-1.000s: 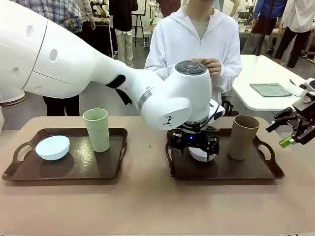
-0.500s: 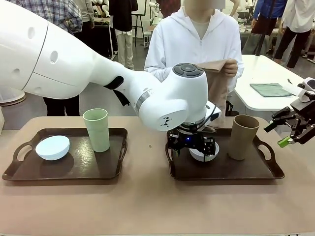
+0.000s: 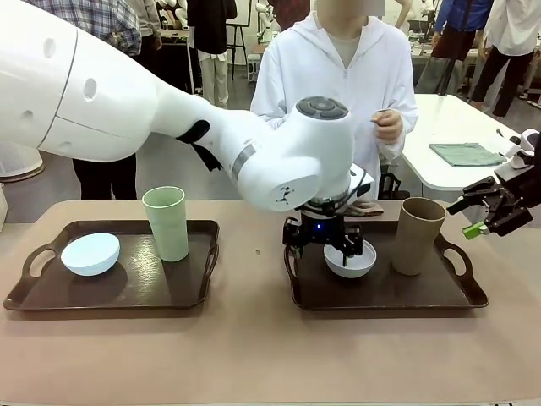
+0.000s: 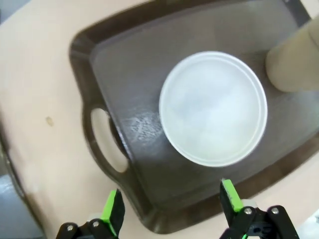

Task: Set up a tray with a mat and arrange the tableware.
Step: Pick up the Picnic Bowl and Reusable plastic cup from the Handle tray in front of the human's position and hold them in the air.

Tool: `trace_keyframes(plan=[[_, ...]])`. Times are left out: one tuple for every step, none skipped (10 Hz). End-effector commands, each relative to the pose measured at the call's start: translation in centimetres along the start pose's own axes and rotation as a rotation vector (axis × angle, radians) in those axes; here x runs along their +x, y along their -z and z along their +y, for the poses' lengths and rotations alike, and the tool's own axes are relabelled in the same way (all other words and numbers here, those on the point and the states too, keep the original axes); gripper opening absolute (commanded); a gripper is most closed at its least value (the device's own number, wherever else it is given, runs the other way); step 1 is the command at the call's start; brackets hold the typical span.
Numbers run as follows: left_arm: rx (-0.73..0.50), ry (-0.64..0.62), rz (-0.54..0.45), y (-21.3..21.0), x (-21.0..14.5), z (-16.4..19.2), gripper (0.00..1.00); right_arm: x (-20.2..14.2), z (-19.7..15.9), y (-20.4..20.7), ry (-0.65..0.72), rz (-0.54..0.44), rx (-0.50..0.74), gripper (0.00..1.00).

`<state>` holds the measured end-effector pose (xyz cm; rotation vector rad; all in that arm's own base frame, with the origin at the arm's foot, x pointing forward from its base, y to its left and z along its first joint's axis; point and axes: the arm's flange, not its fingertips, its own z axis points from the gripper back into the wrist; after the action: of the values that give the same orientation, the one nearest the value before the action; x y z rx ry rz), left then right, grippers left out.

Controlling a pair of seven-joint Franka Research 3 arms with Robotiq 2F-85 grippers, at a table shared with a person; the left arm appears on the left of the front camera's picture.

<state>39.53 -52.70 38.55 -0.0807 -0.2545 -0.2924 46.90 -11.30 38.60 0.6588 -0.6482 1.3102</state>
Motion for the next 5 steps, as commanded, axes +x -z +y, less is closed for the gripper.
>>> trace_keyframes(plan=[[0.039, -0.018, -0.021, 0.0, 2.1, 0.4, 1.00, -1.3, -2.0, 0.6, 0.004, -0.004, -0.056, 1.00], [0.019, -0.035, -0.012, 0.4, 3.1, 1.0, 1.00, -1.6, -2.4, 1.0, -0.001, -0.003, -0.038, 1.00], [0.009, -0.054, -0.013, 0.6, 3.9, 1.3, 1.00, -1.9, -2.4, 1.3, -0.014, 0.007, -0.007, 1.00], [0.011, -0.067, -0.019, 0.6, 4.8, 1.5, 1.00, -1.9, -2.4, 1.8, -0.022, 0.009, 0.023, 1.00], [0.018, -0.093, -0.025, 0.8, 5.9, 1.8, 1.00, -2.0, -2.5, 2.2, -0.020, 0.013, 0.036, 1.00]])
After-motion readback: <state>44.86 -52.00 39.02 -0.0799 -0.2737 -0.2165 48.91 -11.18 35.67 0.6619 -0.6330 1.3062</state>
